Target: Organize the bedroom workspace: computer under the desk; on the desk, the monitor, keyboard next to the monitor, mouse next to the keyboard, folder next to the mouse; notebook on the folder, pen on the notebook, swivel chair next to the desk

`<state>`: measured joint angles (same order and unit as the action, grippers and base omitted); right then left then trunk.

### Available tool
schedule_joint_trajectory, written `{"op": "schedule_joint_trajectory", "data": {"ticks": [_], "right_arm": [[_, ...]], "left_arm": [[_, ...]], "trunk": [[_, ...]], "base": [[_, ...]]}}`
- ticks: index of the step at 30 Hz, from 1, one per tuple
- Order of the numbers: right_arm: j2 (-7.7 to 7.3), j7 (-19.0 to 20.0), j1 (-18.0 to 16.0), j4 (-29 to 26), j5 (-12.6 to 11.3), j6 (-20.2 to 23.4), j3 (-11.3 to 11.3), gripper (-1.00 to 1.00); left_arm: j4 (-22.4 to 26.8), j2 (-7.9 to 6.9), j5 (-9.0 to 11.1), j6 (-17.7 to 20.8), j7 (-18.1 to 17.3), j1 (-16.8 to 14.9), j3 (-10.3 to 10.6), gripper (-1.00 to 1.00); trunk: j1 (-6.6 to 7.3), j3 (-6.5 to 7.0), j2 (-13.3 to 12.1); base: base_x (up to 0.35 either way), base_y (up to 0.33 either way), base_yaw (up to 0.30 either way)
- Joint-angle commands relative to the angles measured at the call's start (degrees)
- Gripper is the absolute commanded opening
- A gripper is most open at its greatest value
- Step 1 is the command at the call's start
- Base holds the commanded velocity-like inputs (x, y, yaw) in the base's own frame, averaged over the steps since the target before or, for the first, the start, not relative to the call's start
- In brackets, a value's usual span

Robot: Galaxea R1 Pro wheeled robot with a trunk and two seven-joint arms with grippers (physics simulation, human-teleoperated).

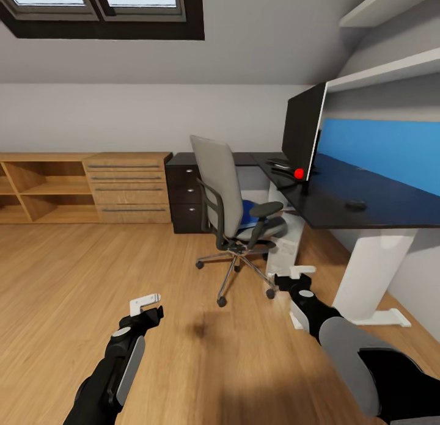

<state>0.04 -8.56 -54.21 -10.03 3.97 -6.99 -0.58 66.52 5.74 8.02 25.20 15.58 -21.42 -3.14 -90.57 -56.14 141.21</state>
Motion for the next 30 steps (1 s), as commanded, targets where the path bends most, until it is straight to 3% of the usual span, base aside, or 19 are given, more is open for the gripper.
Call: {"op": "schedule_joint_trajectory", "data": {"ticks": [1, 7, 21, 30], "right_arm": [[-0.70, -0.32, -0.45, 1.00, 0.22, -1.38, -0.30, 1.00], [-1.05, -0.39, -0.70, 1.92, 0.09, -3.40, -0.54, 1.00], [-1.07, -0.40, -0.73, 2.11, -0.15, -7.47, -0.64, 1.00], [-1.16, -0.40, -0.73, 2.12, -0.19, -8.64, -0.65, 1.00]], "left_arm": [[-0.01, 0.05, 0.60, 0.16, 0.33, -0.02, -0.03, 1.00], [-0.07, 0.06, 0.59, 0.00, 0.33, 0.01, -0.03, 1.00], [2.74, 0.06, 0.67, -0.67, -0.18, 3.80, 0.11, 1.00], [2.84, 0.01, 0.68, -0.62, -0.18, 4.02, 0.26, 1.00]], "trunk": [[-0.01, -0.06, 0.02], [-0.01, -0.06, 0.02], [-0.01, -0.06, 0.02], [-0.01, -0.06, 0.02]], "base": [[0.265, 0.000, 0.000], [0.303, 0.000, 0.000], [0.305, 0.000, 0.000], [0.162, 0.000, 0.000]]}}
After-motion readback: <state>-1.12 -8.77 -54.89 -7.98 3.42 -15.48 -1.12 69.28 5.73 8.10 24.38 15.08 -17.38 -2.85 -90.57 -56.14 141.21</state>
